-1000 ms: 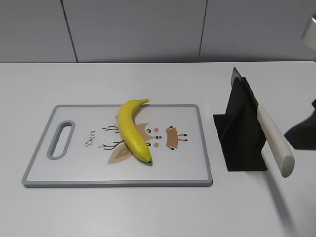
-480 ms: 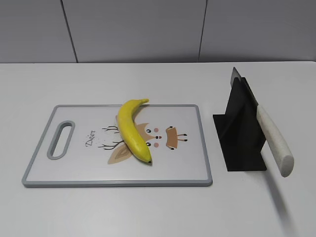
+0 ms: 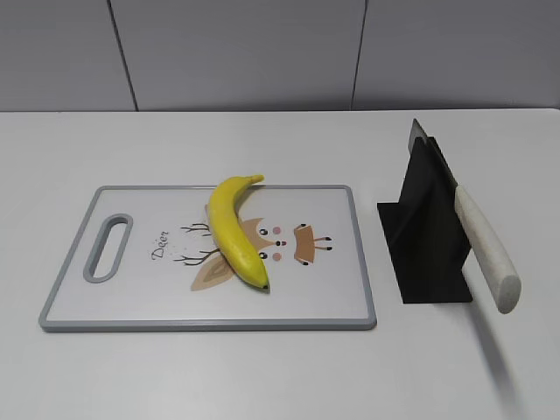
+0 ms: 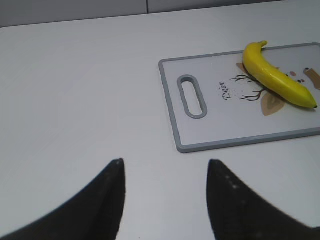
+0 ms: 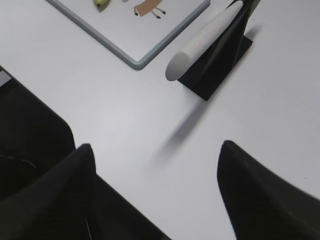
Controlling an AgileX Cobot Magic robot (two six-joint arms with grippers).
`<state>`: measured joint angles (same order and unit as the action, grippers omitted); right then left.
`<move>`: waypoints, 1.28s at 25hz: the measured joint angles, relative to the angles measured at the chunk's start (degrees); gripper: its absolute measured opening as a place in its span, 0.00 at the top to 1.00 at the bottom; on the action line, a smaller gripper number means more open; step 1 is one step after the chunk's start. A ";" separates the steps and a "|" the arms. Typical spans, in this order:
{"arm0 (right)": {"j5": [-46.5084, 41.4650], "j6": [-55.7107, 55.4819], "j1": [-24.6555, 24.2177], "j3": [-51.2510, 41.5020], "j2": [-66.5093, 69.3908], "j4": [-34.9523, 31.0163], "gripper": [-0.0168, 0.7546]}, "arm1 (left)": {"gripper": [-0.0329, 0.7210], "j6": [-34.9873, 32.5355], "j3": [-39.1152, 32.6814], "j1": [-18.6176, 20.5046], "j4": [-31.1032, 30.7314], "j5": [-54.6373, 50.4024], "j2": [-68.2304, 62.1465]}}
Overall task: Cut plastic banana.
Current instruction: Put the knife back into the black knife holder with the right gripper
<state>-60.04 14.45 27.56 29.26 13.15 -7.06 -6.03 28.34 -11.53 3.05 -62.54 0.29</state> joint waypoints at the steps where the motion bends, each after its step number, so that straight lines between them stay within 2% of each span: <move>1: 0.00 -0.61 0.00 -0.05 -0.94 0.43 0.22 | 0.28 0.00 0.00 0.00 0.00 0.00 0.00; 9: 0.00 -8.12 0.00 -0.12 -10.02 6.39 0.22 | 0.28 0.00 0.00 0.00 0.00 0.00 0.00; 24: -0.01 -9.20 -0.15 -0.14 -13.51 7.06 0.22 | 0.28 0.00 0.00 0.06 0.11 0.01 0.00; 27: -0.01 -9.20 -3.05 -0.14 -13.51 7.06 0.22 | 0.28 0.00 0.00 0.87 0.11 0.01 0.00; 32: -0.01 -9.20 -15.82 -0.14 -13.51 7.06 0.22 | 0.28 0.00 0.00 5.19 0.11 0.01 0.00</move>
<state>-60.05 5.25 11.74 29.12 -0.36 0.00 -6.03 28.34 -6.34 3.16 -62.53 0.29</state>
